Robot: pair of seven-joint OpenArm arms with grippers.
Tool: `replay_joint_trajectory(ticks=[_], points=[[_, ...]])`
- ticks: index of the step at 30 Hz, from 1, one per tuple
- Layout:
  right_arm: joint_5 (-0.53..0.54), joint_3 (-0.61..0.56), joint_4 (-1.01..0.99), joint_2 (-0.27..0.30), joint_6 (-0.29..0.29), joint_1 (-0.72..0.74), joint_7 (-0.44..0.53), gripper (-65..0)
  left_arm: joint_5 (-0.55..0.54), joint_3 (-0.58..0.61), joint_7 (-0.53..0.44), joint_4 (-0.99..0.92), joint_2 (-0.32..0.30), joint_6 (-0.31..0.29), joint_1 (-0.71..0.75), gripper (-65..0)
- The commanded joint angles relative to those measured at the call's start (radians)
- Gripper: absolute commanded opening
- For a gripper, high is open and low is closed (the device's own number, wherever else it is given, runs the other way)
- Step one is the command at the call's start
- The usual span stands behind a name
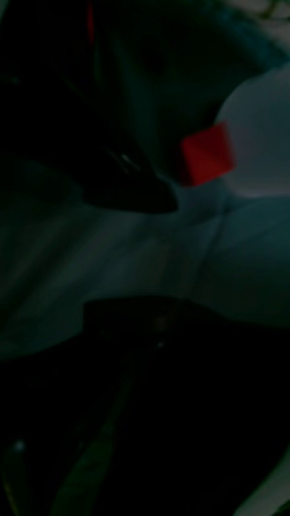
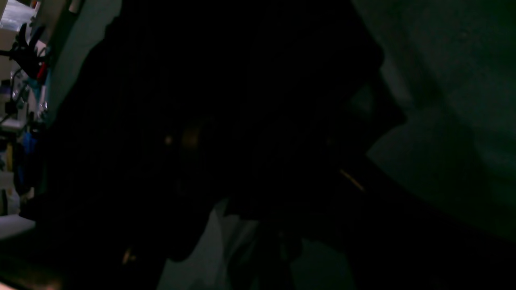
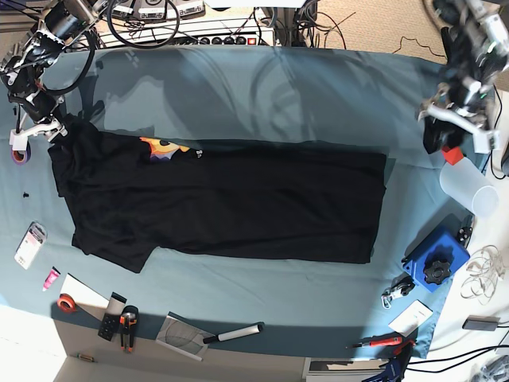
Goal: Layout the t-shirt on the table in an organized manner, then fold the t-shirt properly
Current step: 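Grasp the folded shirt's edge with both grippers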
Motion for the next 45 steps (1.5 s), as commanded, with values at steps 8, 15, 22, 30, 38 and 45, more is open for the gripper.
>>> replay_joint_trajectory(ticks=[8,15,22,30,38,45], points=[[0.012,0.002,0.017,0.021,0.007,0.008,0.011,-32.8,-0.153,0.011,0.036,-0.047,0.029,-0.111,-0.036,-32.0],[0.013,0.002,0.017,0.021,0.007,0.008,0.011,-32.8,-0.156,0.06,0.045,-0.175,0.031,-0.099,-0.111,-32.0],[0.013,0.002,0.017,0.021,0.007,0.008,0.011,-32.8,-0.133,0.099,0.051,-0.277,0.031,-0.097,-0.207,-32.0],[0.014,0.002,0.017,0.021,0.007,0.008,0.013,-32.9,-0.127,0.126,0.027,-0.409,0.031,-0.091,-0.227,-35.8],[0.013,0.003,0.017,0.023,0.006,0.008,0.012,-65.0,-0.143,0.127,0.117,-0.465,0.031,-0.101,-0.233,-65.0],[0.022,0.051,0.019,0.066,0.006,0.008,0.007,-65.0,-0.164,0.096,0.169,-0.422,0.031,-0.109,-0.233,-65.0]])
